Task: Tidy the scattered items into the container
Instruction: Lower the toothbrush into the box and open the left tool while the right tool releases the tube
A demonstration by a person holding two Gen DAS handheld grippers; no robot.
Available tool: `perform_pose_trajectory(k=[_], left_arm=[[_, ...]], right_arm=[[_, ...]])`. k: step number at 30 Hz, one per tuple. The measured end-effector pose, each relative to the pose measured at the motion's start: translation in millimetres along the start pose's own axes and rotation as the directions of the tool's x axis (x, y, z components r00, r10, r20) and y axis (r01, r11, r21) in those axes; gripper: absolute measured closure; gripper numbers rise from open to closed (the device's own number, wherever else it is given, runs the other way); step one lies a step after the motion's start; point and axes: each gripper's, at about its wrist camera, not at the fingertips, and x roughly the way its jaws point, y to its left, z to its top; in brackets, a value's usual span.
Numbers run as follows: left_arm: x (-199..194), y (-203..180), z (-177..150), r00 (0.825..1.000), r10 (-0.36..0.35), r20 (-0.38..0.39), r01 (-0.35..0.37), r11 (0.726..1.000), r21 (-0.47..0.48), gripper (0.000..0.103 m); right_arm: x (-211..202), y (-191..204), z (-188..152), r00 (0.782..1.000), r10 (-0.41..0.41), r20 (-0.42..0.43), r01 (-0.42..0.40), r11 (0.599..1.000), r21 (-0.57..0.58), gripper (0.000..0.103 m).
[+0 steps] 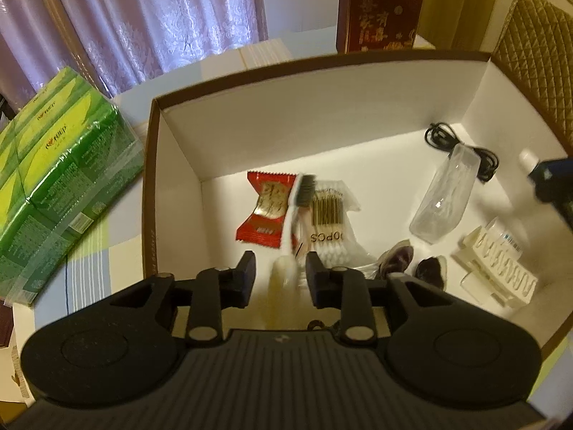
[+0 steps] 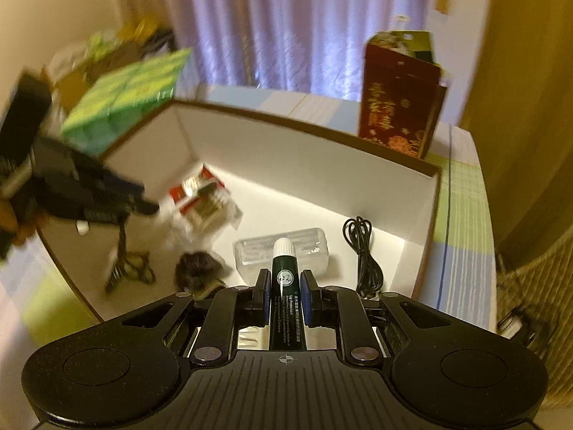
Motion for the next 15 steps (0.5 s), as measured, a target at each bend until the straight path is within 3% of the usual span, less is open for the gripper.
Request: perform_pose_trajectory(k=[6, 15], left_arm=[[-10, 4, 4, 1.0, -0.01, 0.018, 0.01, 1.0, -0.015, 0.071], [-14, 8, 5, 1.0, -0.006, 0.024, 0.007, 1.0, -0.029, 0.07]], right_arm=[[24, 9, 3, 0.995, -0.019, -0.096, 0.007, 0.992, -0.124, 0.084], [58, 4, 6, 0.974, -0.042, -0.221, -0.001, 0.982, -0.189, 0.084]])
